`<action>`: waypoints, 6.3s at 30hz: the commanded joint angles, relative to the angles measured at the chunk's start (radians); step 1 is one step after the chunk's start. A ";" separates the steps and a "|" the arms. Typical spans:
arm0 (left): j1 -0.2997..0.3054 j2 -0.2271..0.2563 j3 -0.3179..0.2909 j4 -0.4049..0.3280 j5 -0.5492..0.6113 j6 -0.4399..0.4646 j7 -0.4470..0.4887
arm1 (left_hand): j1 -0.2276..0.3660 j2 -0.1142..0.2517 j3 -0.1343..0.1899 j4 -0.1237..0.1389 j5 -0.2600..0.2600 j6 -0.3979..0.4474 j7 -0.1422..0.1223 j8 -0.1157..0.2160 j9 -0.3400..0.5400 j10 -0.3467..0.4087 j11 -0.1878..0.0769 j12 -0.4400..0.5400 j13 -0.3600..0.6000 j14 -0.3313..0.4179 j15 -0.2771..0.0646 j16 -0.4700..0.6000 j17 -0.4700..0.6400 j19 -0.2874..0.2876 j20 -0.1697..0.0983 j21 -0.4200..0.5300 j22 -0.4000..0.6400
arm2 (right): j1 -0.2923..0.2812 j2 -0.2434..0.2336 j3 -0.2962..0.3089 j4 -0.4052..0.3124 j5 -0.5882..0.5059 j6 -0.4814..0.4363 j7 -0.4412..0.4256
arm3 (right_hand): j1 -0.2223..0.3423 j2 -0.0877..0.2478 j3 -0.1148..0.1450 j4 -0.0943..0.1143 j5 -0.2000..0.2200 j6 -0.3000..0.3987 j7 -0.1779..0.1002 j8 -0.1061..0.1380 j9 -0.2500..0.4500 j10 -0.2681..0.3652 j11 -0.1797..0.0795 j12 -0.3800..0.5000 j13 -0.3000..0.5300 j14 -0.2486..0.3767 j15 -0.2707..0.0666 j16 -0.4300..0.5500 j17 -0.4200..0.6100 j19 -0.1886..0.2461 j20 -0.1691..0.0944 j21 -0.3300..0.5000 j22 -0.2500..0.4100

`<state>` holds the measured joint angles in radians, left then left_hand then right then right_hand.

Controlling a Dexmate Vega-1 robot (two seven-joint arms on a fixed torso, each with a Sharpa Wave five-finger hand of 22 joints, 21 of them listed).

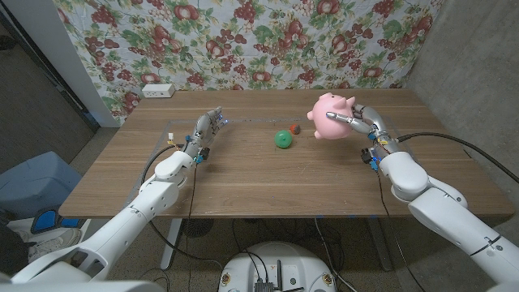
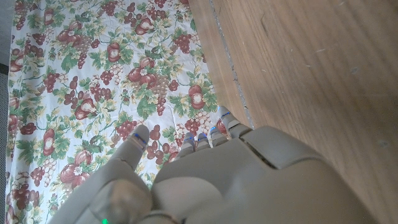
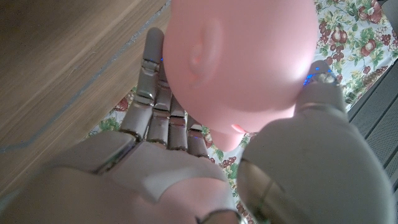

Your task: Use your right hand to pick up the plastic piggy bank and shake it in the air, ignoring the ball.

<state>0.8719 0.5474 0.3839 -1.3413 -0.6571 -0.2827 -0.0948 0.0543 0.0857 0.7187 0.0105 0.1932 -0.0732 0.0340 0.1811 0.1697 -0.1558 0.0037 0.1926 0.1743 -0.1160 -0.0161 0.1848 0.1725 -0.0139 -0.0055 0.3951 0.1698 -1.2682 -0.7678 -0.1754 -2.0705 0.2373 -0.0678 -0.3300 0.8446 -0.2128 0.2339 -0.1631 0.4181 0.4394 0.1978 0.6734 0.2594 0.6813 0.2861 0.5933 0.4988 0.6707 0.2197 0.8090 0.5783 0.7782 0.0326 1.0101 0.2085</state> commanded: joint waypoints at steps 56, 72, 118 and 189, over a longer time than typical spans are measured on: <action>-0.021 -0.005 0.008 0.012 0.004 0.018 0.000 | 0.002 0.065 -0.006 -0.024 -0.002 0.002 -0.002 -0.001 0.003 -0.004 0.006 -0.003 0.002 -0.004 0.009 -0.006 -0.004 0.013 0.008 -0.027 0.004 | 0.002 0.416 0.007 0.214 -0.079 0.409 -0.374 | 0.190 0.259 0.266 0.013 0.255 0.525 -0.086 -0.025 0.210 0.389 -0.301 0.119 0.280 0.339 -0.432 0.315 0.641 -0.105 -0.070 0.066 -0.015; -0.019 -0.004 0.008 0.011 0.005 0.017 0.001 | 0.009 0.066 -0.008 -0.036 -0.003 0.004 -0.003 -0.001 0.003 -0.006 0.008 -0.003 0.003 -0.004 0.009 -0.006 -0.004 0.016 0.007 -0.033 0.004 | -0.016 0.330 0.011 0.151 -0.067 0.309 -0.282 | 0.183 0.258 0.266 0.013 0.253 0.525 -0.090 -0.024 0.215 0.389 -0.305 0.119 0.284 0.340 -0.431 0.308 0.640 -0.116 -0.064 0.078 -0.017; -0.003 0.006 0.012 -0.035 0.016 0.039 0.032 | 0.027 0.067 -0.014 -0.069 -0.009 0.008 -0.004 0.000 0.003 -0.009 0.006 -0.002 0.003 -0.006 0.011 -0.006 -0.004 0.022 0.008 -0.053 0.004 | 0.014 0.013 -0.001 0.059 0.054 0.089 -0.001 | 0.166 0.267 0.272 0.013 0.240 0.516 -0.090 -0.032 0.220 0.379 -0.299 0.111 0.286 0.329 -0.431 0.282 0.638 -0.155 -0.036 0.107 -0.020; -0.048 -0.016 0.018 0.033 0.010 0.032 -0.002 | 0.034 0.076 -0.029 -0.085 -0.011 0.009 -0.002 -0.001 0.004 -0.010 0.009 -0.001 0.003 -0.007 0.011 -0.004 -0.002 0.030 0.009 -0.074 0.006 | 0.056 -0.030 -0.009 0.044 0.068 0.002 0.074 | 0.145 0.267 0.289 0.010 0.227 0.514 -0.097 -0.038 0.218 0.378 -0.306 0.099 0.289 0.338 -0.431 0.246 0.635 -0.175 -0.039 0.149 -0.024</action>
<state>0.8168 0.5280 0.4031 -1.2979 -0.6471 -0.2548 -0.1014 0.0769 0.0977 0.6870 -0.0681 0.1848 -0.0677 0.0285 0.1811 0.1697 -0.1611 0.0090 0.1926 0.1743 -0.1179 -0.0035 0.1818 0.1680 0.0077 0.0017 0.3214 0.1698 -1.2466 -0.6488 -0.1688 -1.9785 0.2663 0.0688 -0.3968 0.8445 -0.2128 0.2339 -0.1631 0.4590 0.4792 0.2019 0.6328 0.2594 0.7115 0.3055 0.5934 0.4988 0.6852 0.2344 0.8595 0.5782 0.7139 0.0966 1.1541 0.1813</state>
